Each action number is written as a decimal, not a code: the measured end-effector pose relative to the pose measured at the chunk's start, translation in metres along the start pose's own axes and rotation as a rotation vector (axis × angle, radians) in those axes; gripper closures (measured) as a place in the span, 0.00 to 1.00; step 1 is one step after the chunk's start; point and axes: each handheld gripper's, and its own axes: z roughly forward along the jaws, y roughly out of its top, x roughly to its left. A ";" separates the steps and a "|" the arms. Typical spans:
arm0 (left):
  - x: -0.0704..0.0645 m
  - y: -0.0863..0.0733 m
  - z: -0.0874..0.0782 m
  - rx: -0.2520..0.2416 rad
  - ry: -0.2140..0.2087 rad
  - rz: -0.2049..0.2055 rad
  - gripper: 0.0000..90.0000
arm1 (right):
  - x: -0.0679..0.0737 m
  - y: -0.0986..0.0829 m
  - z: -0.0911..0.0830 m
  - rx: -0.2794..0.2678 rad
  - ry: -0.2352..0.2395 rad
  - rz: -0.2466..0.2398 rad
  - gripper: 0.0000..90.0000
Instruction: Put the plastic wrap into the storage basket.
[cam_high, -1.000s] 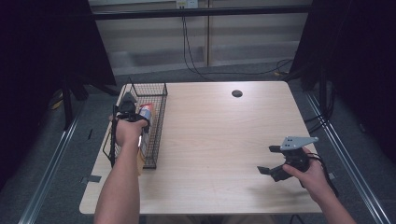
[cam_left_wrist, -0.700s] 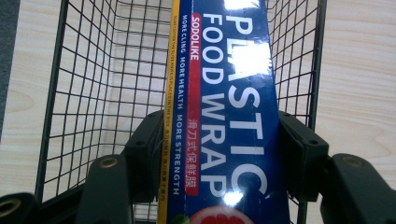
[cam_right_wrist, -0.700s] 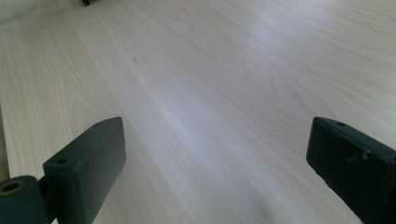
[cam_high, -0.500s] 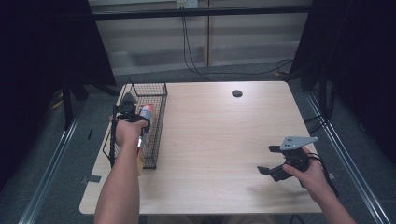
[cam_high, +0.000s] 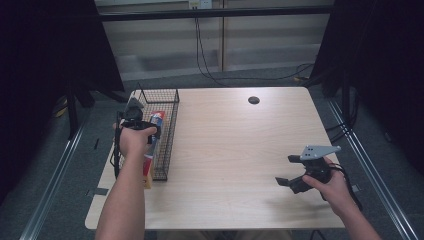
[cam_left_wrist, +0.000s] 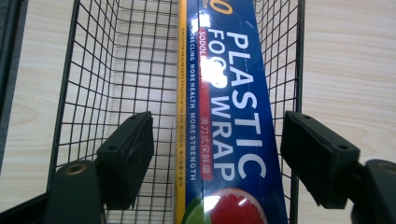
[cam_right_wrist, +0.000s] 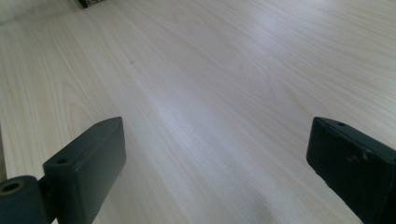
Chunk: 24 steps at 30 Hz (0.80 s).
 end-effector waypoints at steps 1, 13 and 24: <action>0.001 0.000 -0.001 -0.003 0.001 0.007 0.27 | 0.000 0.000 0.000 0.000 0.002 0.000 0.05; -0.002 0.002 -0.008 -0.021 -0.052 0.047 0.13 | 0.000 0.000 0.001 0.007 -0.002 -0.007 0.05; -0.011 0.002 -0.022 -0.052 -0.110 0.107 0.12 | 0.002 -0.001 0.001 0.015 -0.004 -0.011 0.05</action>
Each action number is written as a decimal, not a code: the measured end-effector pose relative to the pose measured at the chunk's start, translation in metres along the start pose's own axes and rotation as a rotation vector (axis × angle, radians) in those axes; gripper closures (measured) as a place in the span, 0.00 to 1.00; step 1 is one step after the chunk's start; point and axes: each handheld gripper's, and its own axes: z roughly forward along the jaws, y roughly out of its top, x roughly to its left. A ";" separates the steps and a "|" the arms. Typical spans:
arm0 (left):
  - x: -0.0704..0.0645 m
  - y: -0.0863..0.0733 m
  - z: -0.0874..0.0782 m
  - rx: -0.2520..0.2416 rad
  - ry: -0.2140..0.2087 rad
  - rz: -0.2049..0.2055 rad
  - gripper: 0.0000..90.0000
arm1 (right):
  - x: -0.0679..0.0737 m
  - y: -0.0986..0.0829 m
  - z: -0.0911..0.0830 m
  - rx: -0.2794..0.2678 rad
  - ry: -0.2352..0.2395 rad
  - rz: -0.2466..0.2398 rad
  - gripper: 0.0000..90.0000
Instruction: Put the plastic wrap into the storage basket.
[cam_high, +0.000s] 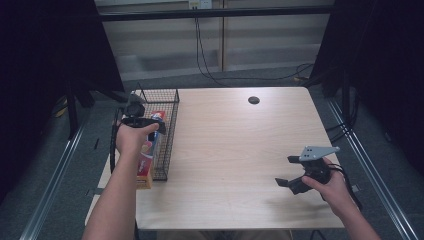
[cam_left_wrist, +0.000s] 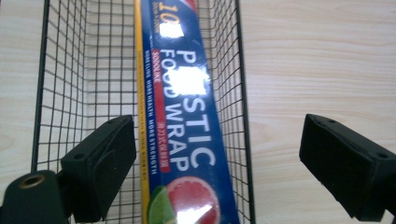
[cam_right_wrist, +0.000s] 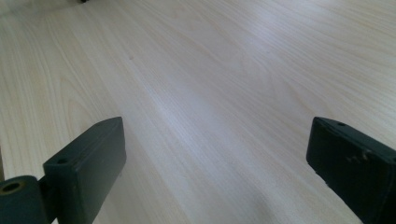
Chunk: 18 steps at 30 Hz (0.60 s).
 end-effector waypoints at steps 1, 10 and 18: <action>-0.001 0.000 -0.001 -0.002 0.000 0.009 0.12 | 0.000 0.000 0.000 -0.002 0.001 0.000 0.05; -0.014 0.000 -0.005 -0.014 -0.055 0.065 0.12 | 0.001 0.000 -0.001 -0.002 0.001 0.003 0.05; -0.022 -0.001 -0.005 -0.021 -0.094 0.110 0.12 | 0.001 0.000 0.000 0.005 0.006 -0.004 0.05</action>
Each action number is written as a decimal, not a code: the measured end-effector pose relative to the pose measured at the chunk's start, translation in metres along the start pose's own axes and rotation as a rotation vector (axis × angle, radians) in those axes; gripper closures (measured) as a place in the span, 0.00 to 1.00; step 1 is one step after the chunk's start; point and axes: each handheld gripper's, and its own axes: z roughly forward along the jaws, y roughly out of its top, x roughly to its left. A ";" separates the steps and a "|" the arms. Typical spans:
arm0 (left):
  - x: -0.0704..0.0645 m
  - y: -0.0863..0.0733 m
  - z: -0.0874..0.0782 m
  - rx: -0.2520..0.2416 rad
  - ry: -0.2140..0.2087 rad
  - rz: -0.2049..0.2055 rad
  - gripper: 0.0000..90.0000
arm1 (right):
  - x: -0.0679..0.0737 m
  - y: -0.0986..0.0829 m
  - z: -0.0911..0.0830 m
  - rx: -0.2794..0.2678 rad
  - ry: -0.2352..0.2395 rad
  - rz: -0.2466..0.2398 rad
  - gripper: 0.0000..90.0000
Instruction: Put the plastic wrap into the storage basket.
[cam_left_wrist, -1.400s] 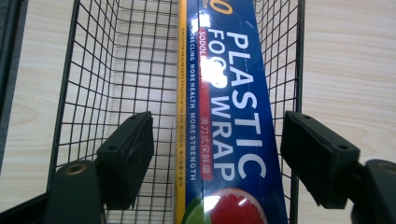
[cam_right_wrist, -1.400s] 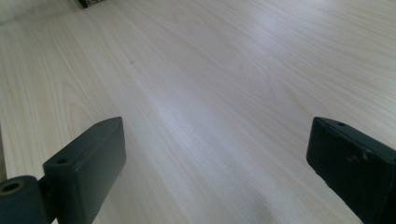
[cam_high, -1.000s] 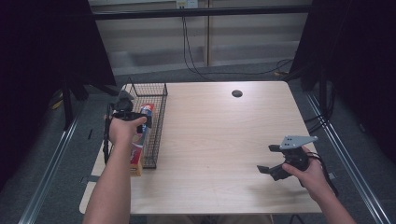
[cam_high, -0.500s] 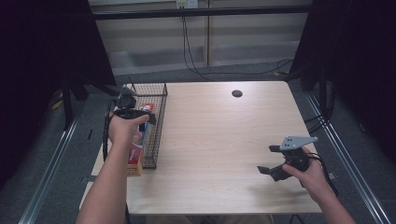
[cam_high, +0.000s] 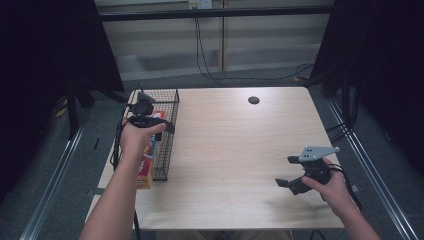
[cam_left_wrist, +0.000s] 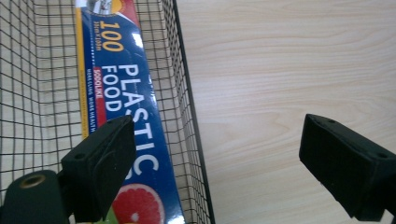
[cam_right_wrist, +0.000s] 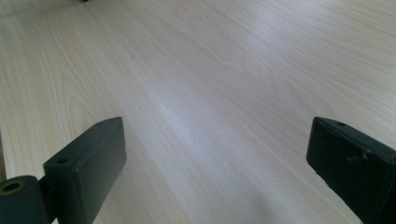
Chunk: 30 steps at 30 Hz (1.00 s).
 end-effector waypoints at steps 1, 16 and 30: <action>-0.001 0.000 0.000 -0.003 -0.005 0.004 0.12 | 0.000 0.000 0.000 0.000 0.000 0.000 0.05; -0.021 -0.005 0.003 -0.014 -0.079 0.092 0.12 | 0.000 0.000 0.000 0.002 -0.003 -0.003 0.05; -0.040 -0.012 0.010 -0.013 -0.154 0.158 0.12 | 0.000 0.000 0.001 0.006 -0.002 -0.007 0.05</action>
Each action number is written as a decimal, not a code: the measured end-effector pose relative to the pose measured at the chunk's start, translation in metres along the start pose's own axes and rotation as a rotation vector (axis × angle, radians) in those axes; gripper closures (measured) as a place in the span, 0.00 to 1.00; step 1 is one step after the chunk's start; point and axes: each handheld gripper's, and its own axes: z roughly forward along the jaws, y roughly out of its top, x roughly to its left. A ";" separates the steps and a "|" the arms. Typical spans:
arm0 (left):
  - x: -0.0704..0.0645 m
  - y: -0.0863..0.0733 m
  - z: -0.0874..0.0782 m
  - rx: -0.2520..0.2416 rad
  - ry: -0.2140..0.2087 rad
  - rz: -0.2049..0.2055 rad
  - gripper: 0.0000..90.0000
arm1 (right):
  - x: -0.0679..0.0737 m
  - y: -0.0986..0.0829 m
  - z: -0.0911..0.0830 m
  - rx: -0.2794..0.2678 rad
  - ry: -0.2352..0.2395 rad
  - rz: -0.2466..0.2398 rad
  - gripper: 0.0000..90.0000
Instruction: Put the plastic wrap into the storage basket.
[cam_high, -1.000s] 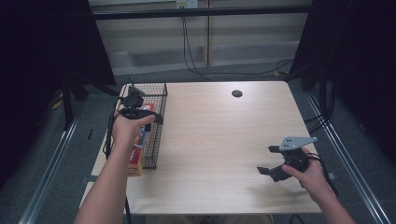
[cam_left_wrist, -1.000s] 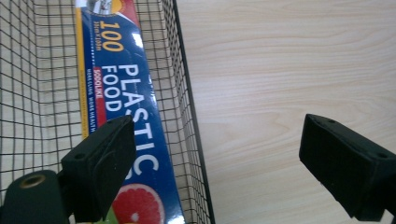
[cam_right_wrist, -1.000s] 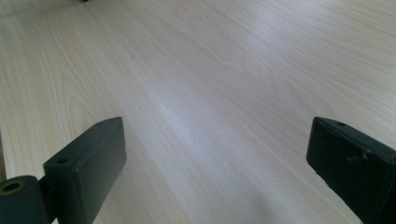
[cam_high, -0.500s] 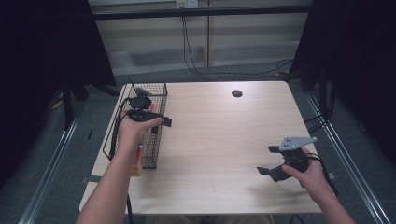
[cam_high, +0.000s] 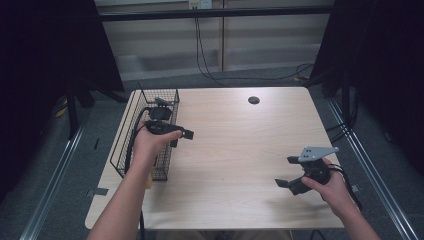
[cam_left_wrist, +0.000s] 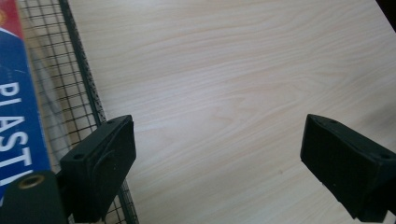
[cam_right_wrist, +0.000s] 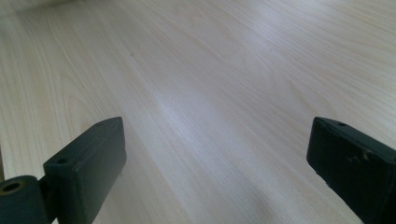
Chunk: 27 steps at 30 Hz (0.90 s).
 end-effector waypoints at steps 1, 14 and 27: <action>-0.002 -0.001 0.001 -0.015 -0.003 -0.005 0.12 | 0.000 0.000 0.000 -0.002 0.001 0.000 0.05; -0.015 -0.009 0.010 -0.002 -0.045 0.061 0.11 | 0.000 0.000 0.001 0.004 0.002 -0.001 0.05; -0.023 -0.018 0.023 -0.003 -0.077 0.086 0.11 | 0.000 0.000 0.001 0.006 0.000 -0.006 0.05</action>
